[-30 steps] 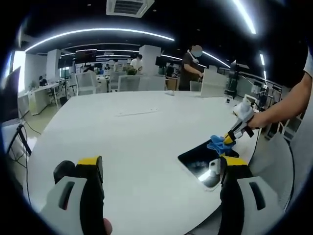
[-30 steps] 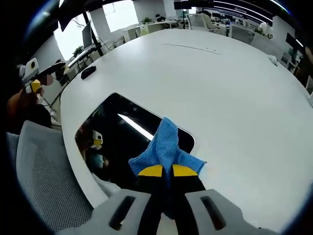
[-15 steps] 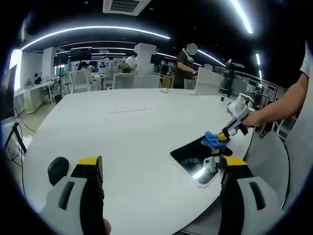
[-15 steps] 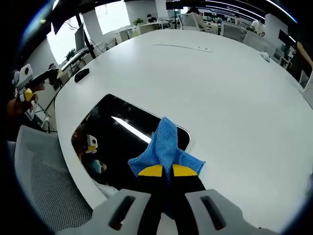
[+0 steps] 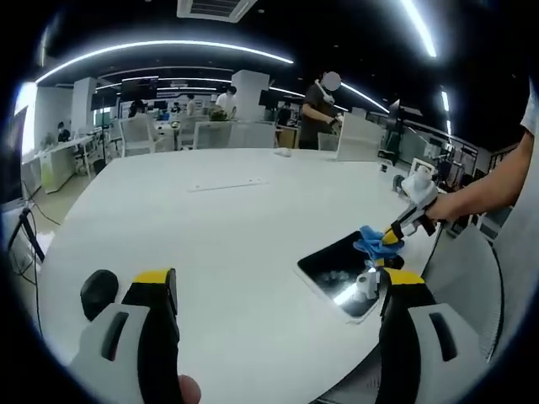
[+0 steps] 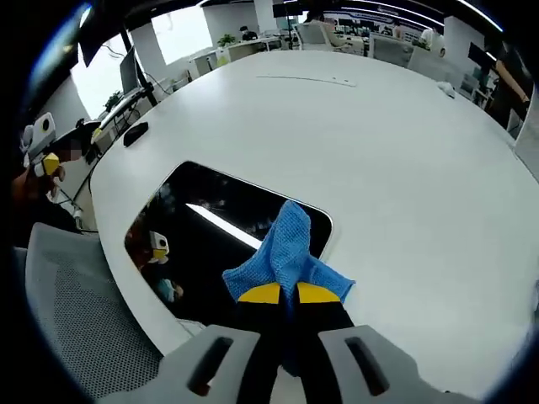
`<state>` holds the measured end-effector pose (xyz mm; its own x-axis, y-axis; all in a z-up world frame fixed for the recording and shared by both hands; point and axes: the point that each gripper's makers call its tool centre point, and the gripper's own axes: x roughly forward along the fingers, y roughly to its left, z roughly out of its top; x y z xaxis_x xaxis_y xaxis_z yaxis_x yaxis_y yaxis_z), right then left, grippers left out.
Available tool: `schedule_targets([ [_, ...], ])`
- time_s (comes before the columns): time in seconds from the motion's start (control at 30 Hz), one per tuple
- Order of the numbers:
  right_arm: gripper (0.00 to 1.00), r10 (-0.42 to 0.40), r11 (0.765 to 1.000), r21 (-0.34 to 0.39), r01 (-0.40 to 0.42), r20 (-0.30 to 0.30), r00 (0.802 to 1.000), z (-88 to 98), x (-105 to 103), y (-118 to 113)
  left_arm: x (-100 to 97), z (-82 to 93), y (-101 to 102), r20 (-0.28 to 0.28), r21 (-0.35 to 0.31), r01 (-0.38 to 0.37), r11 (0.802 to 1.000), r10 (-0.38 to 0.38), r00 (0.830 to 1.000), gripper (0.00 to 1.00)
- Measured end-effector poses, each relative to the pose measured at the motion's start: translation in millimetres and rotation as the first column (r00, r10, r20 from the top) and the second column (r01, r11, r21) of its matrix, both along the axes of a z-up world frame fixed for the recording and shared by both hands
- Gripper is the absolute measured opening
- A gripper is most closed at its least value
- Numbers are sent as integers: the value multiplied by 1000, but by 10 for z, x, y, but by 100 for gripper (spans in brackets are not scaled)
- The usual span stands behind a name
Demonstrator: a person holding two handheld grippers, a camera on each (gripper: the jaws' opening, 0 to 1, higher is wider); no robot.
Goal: Wipe the mirror surface with the cleaning cloth until all visible marks leave the cleaned area.
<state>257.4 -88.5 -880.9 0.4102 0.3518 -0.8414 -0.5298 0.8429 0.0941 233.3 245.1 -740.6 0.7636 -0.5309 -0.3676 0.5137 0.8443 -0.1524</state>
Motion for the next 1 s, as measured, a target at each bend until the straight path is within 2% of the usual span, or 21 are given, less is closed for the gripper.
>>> schedule_targets([
  [0.3,0,-28,1000,12,28,-24,999,12,-103,12,-11,-28,-32,-5,-10,17,1000,-17,1000,99],
  [0.63,0,-29,998,45,32,-76,997,14,-363,62,44,-85,12,-6,-1,14,1000,-14,1000,99],
  [0.77,0,-12,999,41,15,-64,998,16,-412,75,53,-88,8,-4,-7,20,1000,-20,1000,99],
  [1.0,0,-11,999,48,14,-76,997,23,-447,94,80,-98,-1,-8,-9,17,1000,-17,1000,99],
])
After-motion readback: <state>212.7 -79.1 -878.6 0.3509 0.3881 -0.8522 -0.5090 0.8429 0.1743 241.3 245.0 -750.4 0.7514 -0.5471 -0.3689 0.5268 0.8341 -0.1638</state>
